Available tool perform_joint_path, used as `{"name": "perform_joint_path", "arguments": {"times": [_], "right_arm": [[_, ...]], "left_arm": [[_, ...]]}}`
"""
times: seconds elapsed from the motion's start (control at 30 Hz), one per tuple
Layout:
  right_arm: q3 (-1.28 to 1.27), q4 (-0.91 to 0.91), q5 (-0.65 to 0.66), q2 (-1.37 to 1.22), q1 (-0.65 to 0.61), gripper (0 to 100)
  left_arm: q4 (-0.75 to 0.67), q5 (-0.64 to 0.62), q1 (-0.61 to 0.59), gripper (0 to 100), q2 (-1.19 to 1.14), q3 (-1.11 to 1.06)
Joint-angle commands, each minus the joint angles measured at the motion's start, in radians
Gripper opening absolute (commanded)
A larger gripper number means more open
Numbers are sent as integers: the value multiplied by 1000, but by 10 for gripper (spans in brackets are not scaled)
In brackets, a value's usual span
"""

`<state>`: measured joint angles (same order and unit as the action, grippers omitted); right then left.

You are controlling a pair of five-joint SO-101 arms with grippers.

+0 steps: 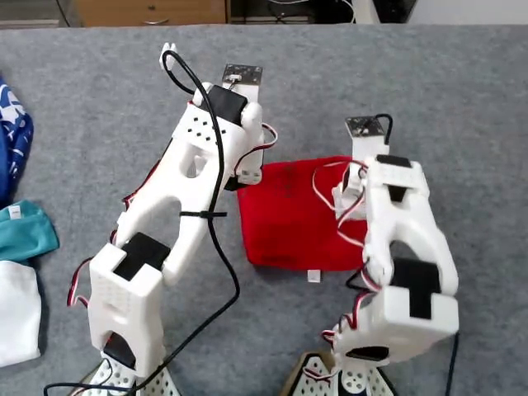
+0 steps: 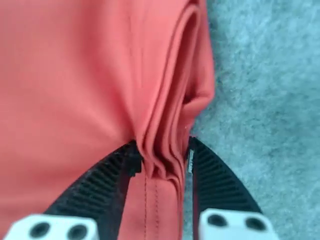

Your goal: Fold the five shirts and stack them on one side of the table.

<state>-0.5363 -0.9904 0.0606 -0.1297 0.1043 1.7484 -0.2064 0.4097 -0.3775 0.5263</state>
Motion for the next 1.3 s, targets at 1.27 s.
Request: {"name": "perform_joint_path", "arguments": {"times": [1.27], "right_arm": [[424,-252,227,33,679,5]], "left_arm": [[9,5,-68,19,62,0]]}}
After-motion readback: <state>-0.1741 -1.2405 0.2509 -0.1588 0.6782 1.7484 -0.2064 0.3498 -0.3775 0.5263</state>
